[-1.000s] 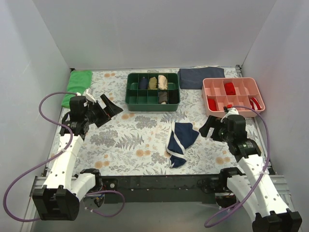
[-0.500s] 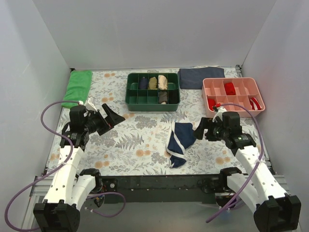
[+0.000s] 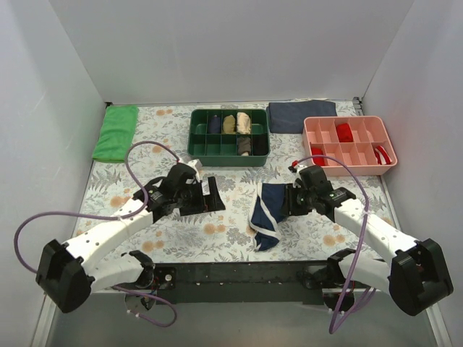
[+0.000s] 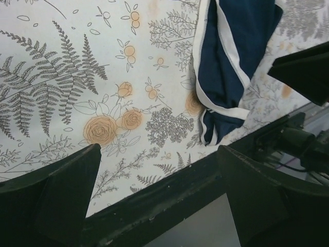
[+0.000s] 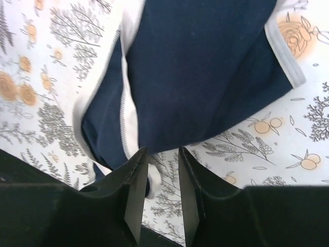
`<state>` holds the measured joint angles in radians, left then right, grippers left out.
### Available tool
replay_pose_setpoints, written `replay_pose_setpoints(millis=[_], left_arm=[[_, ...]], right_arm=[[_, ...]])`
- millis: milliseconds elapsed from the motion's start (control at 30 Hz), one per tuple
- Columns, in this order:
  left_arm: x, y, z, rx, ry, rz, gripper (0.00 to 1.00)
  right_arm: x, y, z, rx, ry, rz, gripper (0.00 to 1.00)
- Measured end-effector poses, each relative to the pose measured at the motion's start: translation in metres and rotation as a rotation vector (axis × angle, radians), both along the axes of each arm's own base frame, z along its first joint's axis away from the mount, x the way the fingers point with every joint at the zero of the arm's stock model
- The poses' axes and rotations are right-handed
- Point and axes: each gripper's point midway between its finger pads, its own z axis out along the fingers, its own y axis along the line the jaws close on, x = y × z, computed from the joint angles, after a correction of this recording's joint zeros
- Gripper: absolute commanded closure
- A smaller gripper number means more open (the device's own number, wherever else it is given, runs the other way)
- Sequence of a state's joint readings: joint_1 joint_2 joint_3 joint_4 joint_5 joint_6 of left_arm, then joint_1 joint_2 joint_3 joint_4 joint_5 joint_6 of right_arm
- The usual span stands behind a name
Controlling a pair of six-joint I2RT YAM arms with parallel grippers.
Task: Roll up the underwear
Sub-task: Flatten out the underwear at the center of the board.
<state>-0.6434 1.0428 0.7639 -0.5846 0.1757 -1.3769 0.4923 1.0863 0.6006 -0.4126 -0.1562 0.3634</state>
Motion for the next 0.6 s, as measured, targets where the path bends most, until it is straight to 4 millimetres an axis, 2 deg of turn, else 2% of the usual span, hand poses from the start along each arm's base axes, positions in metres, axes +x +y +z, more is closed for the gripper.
replay_pose_setpoints(millis=[67,100,133,200,233,333,367,400,500,600], left_arm=[[0.0,-0.009,-0.009,0.042,0.018,-0.007,0.05],[0.0,-0.013,-0.013,0.06,0.026,-0.01,0.08],[0.001,-0.017,-0.015,0.071,0.03,-0.013,0.17],[0.002,-0.023,-0.018,0.077,0.031,-0.014,0.24],[0.002,-0.026,-0.019,0.077,0.028,-0.021,0.34],[0.0,-0.036,-0.023,0.08,0.031,-0.039,0.46],[-0.003,-0.042,-0.025,0.087,0.03,-0.056,0.52],[-0.007,-0.046,-0.027,0.089,0.032,-0.07,0.54],[-0.021,-0.058,-0.032,0.098,0.041,-0.117,0.55],[-0.035,-0.071,-0.035,0.098,0.049,-0.16,0.55]], right_arm=[[0.004,0.004,0.006,0.011,-0.013,0.0,0.58],[0.005,0.007,0.01,0.015,-0.023,0.007,0.54],[0.008,0.012,0.015,0.023,-0.036,0.016,0.53],[0.016,0.019,0.026,0.033,-0.063,0.028,0.52],[0.022,0.022,0.031,0.031,-0.075,0.033,0.52],[0.046,0.034,0.047,0.025,-0.096,0.034,0.53],[0.057,0.04,0.052,0.025,-0.102,0.035,0.53],[0.067,0.045,0.055,0.023,-0.106,0.035,0.53],[0.088,0.057,0.05,0.008,-0.096,0.032,0.53],[0.087,0.058,0.027,-0.036,-0.041,0.037,0.53]])
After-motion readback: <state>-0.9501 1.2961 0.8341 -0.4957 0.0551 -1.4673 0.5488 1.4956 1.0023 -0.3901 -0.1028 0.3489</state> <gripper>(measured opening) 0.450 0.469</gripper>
